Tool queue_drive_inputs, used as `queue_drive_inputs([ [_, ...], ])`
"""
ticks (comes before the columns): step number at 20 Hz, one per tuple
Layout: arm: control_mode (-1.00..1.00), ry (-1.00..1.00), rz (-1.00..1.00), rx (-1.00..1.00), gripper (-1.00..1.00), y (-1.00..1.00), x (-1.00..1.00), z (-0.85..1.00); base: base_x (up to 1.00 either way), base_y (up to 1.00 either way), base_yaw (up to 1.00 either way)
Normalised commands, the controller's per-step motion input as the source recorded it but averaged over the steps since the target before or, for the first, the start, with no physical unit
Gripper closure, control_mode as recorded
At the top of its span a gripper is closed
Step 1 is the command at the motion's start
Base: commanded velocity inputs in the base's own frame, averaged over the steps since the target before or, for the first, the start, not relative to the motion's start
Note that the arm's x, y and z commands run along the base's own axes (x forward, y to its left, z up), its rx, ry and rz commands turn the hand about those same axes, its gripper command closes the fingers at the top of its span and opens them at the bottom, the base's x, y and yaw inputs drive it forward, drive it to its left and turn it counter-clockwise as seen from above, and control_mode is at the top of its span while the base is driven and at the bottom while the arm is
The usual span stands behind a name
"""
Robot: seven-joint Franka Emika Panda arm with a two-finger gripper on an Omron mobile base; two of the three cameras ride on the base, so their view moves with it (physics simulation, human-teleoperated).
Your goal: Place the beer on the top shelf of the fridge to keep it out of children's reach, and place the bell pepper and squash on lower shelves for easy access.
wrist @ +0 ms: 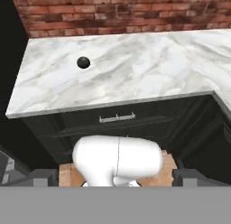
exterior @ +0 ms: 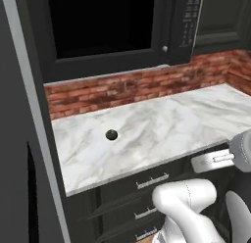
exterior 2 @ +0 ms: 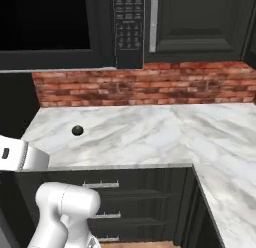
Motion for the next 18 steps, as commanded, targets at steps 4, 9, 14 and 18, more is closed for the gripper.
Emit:
queue_drive_inputs([
  [4,1.00,0.00,0.00,0.00,-1.00,0.00,0.00,0.00,1.00,0.00,0.42],
  [9,-1.00,0.06,0.30,0.04,-1.00,0.00,0.80,-0.26,0.20,0.00,0.08],
  [14,-1.00,0.04,0.30,0.03,-1.00,0.00,0.91,-0.44,0.00,0.00,0.00],
  [18,-1.00,0.00,0.22,0.00,-1.00,0.12,0.64,-0.52,0.00,0.00,0.00],
])
